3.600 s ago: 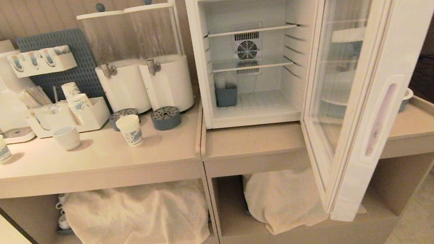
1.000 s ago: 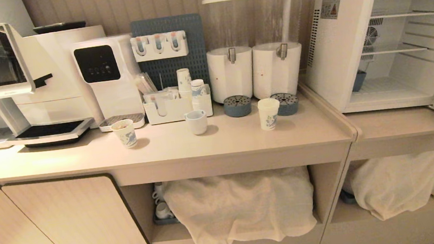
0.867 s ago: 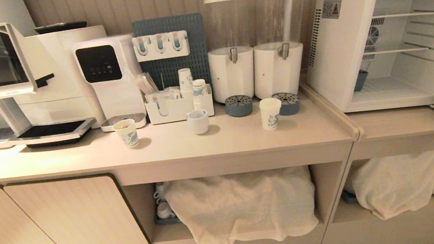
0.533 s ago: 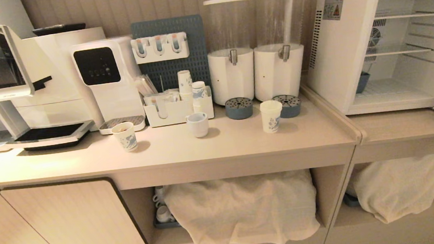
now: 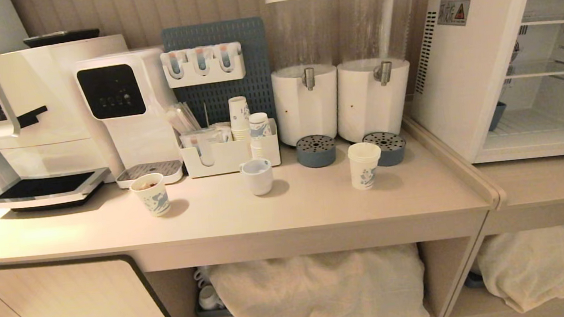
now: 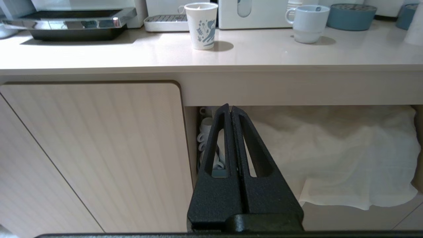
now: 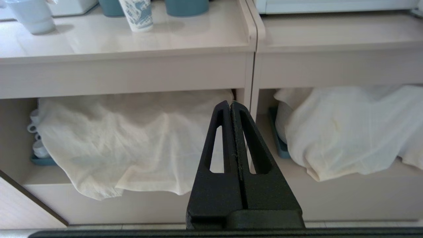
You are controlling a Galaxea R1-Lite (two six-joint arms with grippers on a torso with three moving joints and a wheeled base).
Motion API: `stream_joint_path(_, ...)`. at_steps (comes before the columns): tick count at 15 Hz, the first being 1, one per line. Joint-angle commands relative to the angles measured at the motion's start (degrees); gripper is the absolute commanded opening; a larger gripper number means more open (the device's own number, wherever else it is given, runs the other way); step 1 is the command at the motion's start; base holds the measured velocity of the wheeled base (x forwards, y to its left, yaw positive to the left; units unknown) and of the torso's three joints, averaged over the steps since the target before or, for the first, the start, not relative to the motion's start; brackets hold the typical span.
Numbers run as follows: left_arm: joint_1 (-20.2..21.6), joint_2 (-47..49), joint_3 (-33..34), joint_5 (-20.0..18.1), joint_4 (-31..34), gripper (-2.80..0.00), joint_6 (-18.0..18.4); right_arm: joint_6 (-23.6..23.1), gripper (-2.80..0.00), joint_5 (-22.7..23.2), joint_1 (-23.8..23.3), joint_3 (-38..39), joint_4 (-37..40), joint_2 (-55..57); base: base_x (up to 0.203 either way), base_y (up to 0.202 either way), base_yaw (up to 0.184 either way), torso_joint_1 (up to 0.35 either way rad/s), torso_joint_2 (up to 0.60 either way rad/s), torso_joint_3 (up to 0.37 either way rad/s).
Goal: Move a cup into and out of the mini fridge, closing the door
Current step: Put the paper cup in the freezer
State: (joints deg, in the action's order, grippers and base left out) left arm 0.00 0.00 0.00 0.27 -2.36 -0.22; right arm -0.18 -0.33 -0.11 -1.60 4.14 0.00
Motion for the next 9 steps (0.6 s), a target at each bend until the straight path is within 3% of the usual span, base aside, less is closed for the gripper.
stream_joint_path(1, 0.0, 0.0, 1.1, 0.0, 0.0, -2.80, -0.1, -0.1, -2.80, -0.1, -0.1, -0.2, 0.5, 0.0, 0.000, 0.000, 0.000, 0.000, 0.00, 0.000)
stream_joint_path(3, 0.0, 0.0, 1.1, 0.0, 0.0, -2.80, -0.1, 0.1, -2.80, -0.1, 0.0, -1.4, 0.6, 0.0, 0.000, 0.000, 0.000, 0.000, 0.00, 0.000)
stream_joint_path(5, 0.0, 0.0, 1.1, -0.1, 0.0, -2.80, 0.1, 1.0, -2.80, 0.4, 0.0, -9.1, 4.4, 0.0, 0.000, 0.000, 0.000, 0.000, 0.00, 0.000)
stream_joint_path(9, 0.0, 0.0, 1.1, 0.0, 0.0, -2.80, -0.2, 2.9, -2.80, 8.7, 0.0, -37.6, 23.2, 3.6, 0.000, 0.000, 0.000, 0.000, 0.00, 0.000)
